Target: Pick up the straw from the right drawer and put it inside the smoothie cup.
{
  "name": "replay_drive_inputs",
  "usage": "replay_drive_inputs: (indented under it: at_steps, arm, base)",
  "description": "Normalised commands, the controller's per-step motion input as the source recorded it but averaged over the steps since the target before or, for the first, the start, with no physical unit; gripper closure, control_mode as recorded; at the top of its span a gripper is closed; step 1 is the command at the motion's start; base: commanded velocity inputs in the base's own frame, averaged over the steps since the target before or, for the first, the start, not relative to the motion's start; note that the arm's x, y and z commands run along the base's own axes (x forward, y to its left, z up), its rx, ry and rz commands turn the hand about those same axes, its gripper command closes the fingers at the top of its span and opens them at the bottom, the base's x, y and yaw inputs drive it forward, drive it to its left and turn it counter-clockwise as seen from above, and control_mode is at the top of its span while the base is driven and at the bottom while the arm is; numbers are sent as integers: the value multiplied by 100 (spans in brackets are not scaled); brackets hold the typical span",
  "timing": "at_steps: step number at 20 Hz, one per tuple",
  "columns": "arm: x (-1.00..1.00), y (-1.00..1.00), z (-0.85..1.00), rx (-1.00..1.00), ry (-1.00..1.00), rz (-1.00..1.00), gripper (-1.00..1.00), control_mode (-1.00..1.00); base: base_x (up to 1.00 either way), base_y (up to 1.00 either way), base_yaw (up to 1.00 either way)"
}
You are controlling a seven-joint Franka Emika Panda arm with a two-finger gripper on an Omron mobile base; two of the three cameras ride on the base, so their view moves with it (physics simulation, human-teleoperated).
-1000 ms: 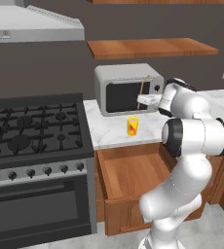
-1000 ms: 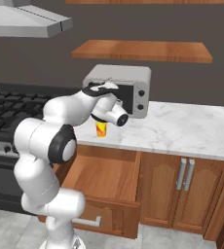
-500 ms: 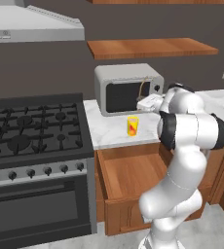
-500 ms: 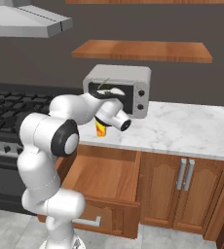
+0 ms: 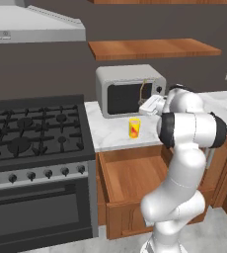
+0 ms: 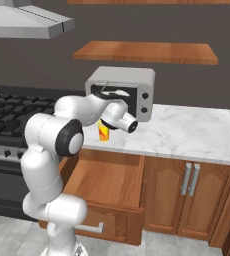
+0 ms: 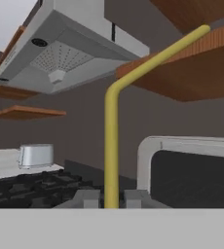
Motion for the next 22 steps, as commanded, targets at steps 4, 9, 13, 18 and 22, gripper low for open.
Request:
replay_drive_inputs:
  at_steps: [4, 9, 13, 18, 22]
  arm:
    - [10, 0, -1, -3, 0, 1, 100, -100]
    - [0, 0, -12, 0, 0, 0, 100, -100]
    - [0, 0, -16, 5, 0, 1, 100, -100]
    - [0, 0, -6, 4, 0, 10, 100, -100]
    - [0, 0, 0, 0, 2, 19, 100, -100]
  base:
    - [0, 0, 0]
    - [0, 0, 0]
    - [0, 0, 0]
    - [0, 0, 0]
    - [0, 0, 0]
